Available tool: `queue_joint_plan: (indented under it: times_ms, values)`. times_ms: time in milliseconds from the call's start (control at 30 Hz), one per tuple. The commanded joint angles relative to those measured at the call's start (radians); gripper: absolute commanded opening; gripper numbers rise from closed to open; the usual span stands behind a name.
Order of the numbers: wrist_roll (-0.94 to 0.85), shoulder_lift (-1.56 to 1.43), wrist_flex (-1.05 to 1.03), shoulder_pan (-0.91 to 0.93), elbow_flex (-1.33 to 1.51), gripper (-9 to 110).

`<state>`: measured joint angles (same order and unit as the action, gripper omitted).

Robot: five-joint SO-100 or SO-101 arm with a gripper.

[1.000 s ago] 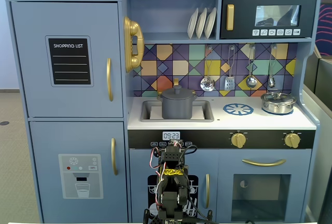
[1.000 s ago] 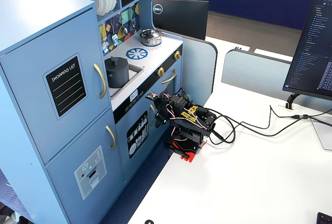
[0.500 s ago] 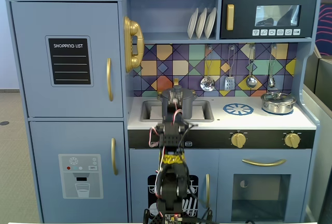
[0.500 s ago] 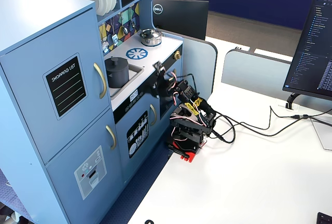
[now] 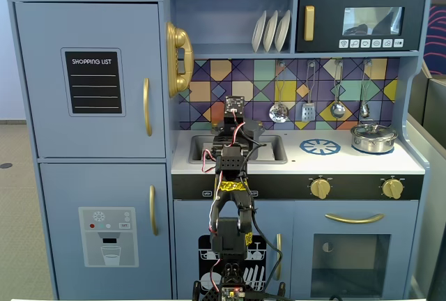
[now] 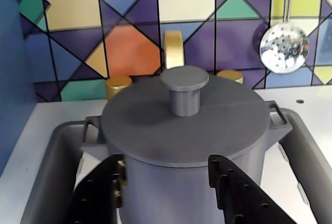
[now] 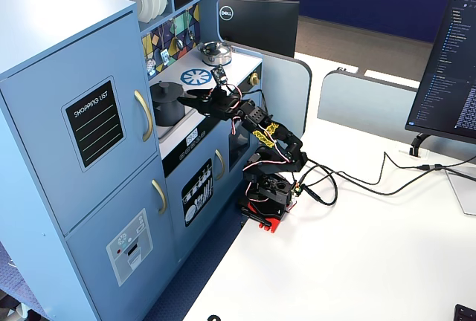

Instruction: Take off the lid from the gray recipient and place it on the counter

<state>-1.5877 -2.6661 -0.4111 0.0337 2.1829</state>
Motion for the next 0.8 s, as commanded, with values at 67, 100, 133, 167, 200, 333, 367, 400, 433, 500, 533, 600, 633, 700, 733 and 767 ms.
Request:
queue_joint_plan:
  times_ms: [67, 100, 133, 167, 200, 333, 367, 400, 433, 500, 533, 600, 633, 700, 733, 767]
  values:
    - [-0.014, 0.107, 0.100, 0.020, -0.101, 15]
    - [-0.015, 0.126, 0.104, 0.020, -0.112, 15]
    - [-0.017, 0.144, 0.112, 0.020, -0.121, 15]
    - [-0.017, 0.163, 0.126, 0.017, -0.127, 15]
    - [-0.017, 0.179, 0.133, 0.015, -0.135, 15]
    - [-0.021, 0.258, 0.167, 0.017, -0.169, 15]
    - [-0.021, 0.279, 0.172, 0.018, -0.181, 15]
    - [-0.020, 0.301, 0.178, 0.021, -0.192, 15]
    - [-0.020, 0.322, 0.184, 0.025, -0.204, 15]
    - [-0.020, 0.364, 0.201, 0.029, -0.225, 15]
    - [-0.018, 0.382, 0.207, 0.031, -0.235, 15]
    - [-0.020, 0.414, 0.216, 0.031, -0.250, 14]
    - [-0.020, 0.430, 0.222, 0.029, -0.261, 14]
    - [-0.021, 0.466, 0.235, 0.028, -0.281, 14]
    - [-0.020, 0.486, 0.239, 0.029, -0.293, 14]
    - [-0.017, 0.505, 0.241, 0.032, -0.305, 14]
